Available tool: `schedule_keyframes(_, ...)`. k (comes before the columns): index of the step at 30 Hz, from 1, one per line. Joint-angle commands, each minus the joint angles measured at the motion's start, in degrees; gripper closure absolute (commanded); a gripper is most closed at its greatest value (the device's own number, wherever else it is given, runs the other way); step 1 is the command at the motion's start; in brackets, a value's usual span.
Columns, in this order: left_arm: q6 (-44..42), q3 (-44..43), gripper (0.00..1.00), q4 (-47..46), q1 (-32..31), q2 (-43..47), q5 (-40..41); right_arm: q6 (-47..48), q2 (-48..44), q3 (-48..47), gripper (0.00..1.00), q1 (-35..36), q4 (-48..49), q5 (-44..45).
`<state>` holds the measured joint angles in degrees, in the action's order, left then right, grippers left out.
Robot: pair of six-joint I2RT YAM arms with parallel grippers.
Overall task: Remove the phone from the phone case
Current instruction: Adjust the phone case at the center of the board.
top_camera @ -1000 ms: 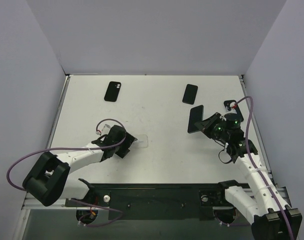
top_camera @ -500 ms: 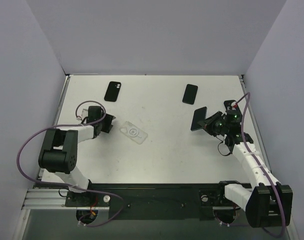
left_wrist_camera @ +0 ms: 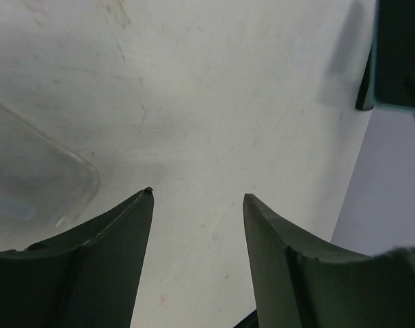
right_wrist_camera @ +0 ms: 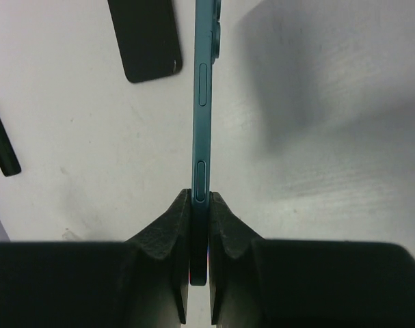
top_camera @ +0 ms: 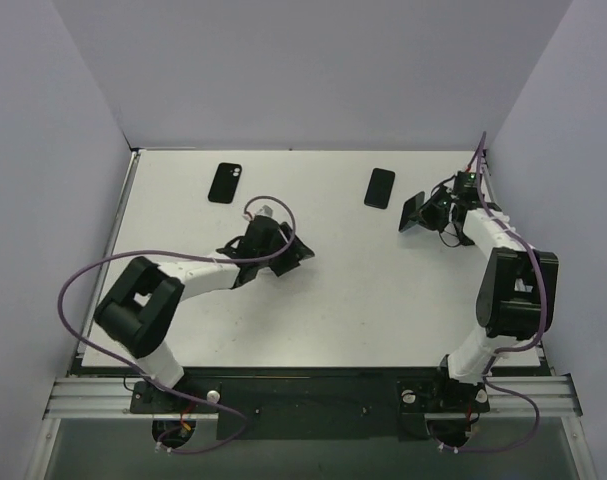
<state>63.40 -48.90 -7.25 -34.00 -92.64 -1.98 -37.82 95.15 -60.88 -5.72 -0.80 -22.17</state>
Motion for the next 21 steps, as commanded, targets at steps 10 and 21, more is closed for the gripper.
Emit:
schedule_keyframes(10, 4.7, -0.1, 0.34, -7.5, 4.1, -15.0, -9.7, 5.8, 19.6, -23.7, 0.97, -1.3, -2.6, -6.3)
schedule_keyframes(21, 0.1, 10.2, 0.29, -0.6, 22.2, -0.3, -3.1, 4.5, 28.4, -29.6, 0.72, -1.3, -6.9, -8.4)
